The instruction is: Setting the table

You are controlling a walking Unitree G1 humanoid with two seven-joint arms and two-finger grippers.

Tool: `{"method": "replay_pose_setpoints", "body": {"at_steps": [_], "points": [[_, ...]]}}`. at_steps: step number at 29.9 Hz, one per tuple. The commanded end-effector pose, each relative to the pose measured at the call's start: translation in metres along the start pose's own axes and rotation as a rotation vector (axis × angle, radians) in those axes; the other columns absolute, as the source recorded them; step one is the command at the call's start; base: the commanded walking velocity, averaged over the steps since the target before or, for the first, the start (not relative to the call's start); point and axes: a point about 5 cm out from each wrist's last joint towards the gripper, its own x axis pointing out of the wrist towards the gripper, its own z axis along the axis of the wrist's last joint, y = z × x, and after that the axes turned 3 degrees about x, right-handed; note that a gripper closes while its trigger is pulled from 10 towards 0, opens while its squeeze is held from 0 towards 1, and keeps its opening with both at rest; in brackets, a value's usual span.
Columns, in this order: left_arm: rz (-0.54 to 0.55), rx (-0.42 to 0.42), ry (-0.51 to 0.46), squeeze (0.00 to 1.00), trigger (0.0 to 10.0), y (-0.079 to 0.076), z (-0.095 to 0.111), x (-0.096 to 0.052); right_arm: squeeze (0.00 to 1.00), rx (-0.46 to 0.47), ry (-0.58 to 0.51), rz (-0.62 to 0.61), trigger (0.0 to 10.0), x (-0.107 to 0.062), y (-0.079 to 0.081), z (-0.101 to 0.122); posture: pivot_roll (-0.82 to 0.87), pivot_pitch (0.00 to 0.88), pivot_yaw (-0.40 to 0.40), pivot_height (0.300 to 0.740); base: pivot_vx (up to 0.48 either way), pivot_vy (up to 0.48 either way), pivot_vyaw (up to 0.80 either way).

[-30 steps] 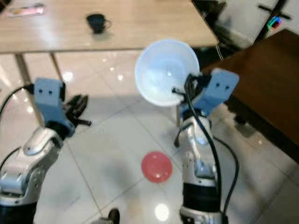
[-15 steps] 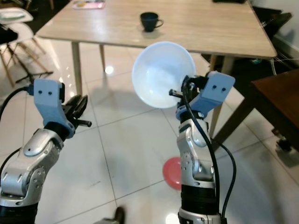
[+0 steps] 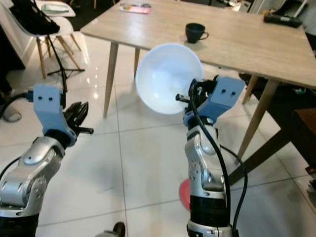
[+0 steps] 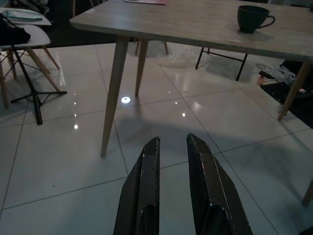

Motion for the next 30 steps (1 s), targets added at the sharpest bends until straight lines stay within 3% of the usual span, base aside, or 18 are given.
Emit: {"method": "replay_pose_setpoints", "body": {"at_steps": [1, 30], "points": [[0.009, 0.006, 0.018, 0.0, 10.0, 0.0009, -0.0041, -0.0004, 0.0, 0.01, -0.015, -0.002, 10.0, -0.0023, -0.0016, 0.0027, 0.05, 0.115, 0.079, 0.74, 0.48, 0.0, 0.0], [0.002, 0.018, 0.025, 0.0, 10.0, -0.0006, -0.0062, -0.0005, 0.0, -0.005, -0.011, -0.01, 10.0, -0.0034, -0.005, 0.0012, 0.05, 0.117, 0.078, 0.74, 0.479, 0.0, 0.0]]}}
